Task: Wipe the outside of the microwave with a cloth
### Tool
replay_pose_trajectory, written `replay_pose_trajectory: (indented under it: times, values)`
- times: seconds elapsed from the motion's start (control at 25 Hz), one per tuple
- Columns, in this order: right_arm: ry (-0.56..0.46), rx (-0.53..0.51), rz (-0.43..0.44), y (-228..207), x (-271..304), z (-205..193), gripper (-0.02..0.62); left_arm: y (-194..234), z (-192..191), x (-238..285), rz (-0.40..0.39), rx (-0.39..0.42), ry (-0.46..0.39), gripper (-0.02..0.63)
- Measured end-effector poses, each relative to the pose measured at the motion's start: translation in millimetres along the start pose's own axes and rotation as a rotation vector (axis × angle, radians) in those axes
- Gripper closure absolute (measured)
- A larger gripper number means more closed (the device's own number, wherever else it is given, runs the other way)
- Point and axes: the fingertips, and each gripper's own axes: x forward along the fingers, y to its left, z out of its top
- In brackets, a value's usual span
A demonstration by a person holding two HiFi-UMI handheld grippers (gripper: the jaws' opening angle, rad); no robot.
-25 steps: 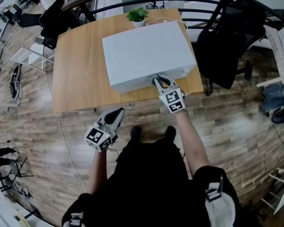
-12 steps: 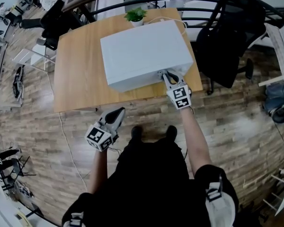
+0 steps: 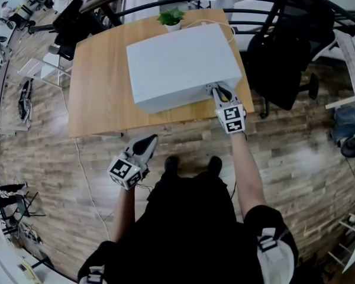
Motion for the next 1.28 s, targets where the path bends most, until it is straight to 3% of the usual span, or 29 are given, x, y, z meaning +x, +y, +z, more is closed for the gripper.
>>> replay_pose_trajectory:
  times: [1.28]
  values:
    - [0.109,-0.005,-0.009,3,15,-47,0.568,9,-9,-19,0.042,-0.024,-0.006,0.603]
